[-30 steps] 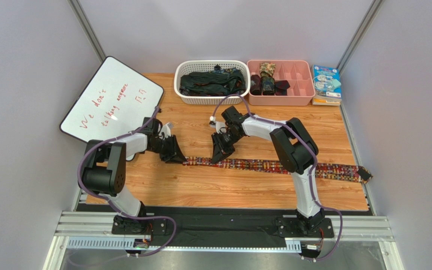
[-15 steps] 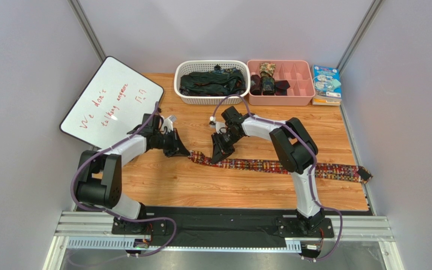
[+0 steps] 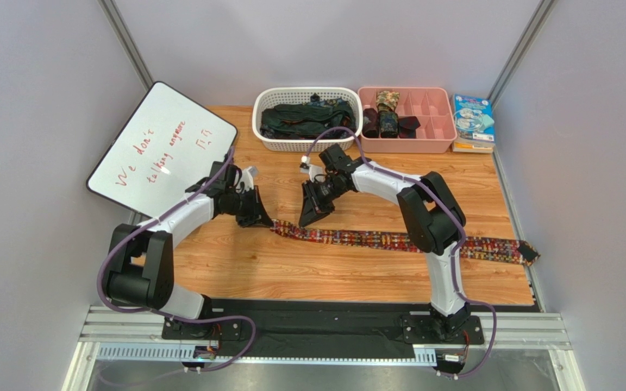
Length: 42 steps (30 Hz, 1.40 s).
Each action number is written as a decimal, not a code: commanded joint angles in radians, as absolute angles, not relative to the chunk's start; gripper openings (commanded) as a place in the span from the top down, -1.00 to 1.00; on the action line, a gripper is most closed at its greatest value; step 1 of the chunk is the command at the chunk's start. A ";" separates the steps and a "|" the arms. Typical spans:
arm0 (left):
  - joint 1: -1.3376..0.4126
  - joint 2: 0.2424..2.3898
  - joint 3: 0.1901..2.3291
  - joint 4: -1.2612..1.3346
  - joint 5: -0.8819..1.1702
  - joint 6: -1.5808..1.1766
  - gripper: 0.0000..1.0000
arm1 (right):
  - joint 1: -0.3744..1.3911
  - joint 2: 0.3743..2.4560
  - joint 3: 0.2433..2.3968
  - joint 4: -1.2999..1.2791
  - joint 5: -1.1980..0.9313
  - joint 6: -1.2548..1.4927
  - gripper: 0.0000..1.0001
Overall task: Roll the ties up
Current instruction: Roll the tie at the center of the board.
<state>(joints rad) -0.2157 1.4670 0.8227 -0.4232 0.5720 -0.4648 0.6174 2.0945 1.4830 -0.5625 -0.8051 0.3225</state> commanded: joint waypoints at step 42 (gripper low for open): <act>-0.345 1.494 0.928 -0.437 0.486 -0.495 1.00 | 0.696 2.255 1.598 -0.477 -0.732 0.437 0.73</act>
<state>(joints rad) -0.3138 1.4448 0.8841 -0.4538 0.5121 -0.4522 0.6910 2.2398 1.5700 -0.4980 -0.7345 0.4236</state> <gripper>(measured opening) 0.008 0.138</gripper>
